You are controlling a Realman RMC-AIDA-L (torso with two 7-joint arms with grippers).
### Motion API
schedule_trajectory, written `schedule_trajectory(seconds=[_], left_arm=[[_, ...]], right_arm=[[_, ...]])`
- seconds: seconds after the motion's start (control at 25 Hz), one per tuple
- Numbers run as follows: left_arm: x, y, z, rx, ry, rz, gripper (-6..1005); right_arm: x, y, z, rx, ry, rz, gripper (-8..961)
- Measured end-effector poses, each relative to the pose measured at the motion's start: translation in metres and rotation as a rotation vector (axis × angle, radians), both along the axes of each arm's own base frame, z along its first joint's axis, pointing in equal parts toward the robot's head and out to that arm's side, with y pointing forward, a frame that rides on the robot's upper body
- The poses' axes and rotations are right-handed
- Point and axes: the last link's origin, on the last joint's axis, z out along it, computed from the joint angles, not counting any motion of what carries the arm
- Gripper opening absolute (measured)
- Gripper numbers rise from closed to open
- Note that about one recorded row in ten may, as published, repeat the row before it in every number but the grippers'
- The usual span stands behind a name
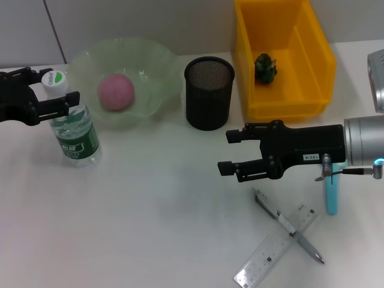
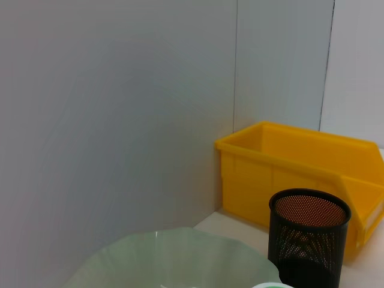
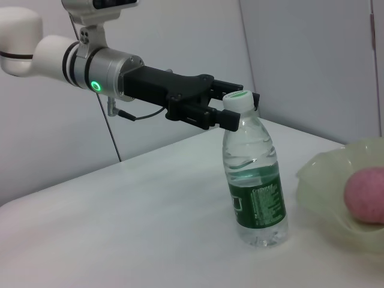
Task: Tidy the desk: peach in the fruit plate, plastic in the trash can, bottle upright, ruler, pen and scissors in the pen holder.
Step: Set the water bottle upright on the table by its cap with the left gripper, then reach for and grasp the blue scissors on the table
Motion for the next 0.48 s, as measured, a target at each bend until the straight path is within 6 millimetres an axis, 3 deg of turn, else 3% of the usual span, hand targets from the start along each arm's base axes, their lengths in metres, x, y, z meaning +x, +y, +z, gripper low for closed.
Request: schedule_trajectory(seconds=[0.12,0.36,0.48], left_arm=[[0.0001,0.0000,0.0000,0.001,0.002,-0.003,722],[-0.0001,0.0000,0.0004,0.003,0.001,-0.003,832],[0.0001,0.0003,0.0021,0.010,-0.003,-0.002,832]], right_arm=[[0.0001,0.0000,0.0000,0.000,0.000,-0.001,806],[0.0001,-0.0001,0.0000,-0.001,-0.001,-0.001,806],[0.0002,-0.0001,0.0000,-0.001,-0.001,-0.001,806]])
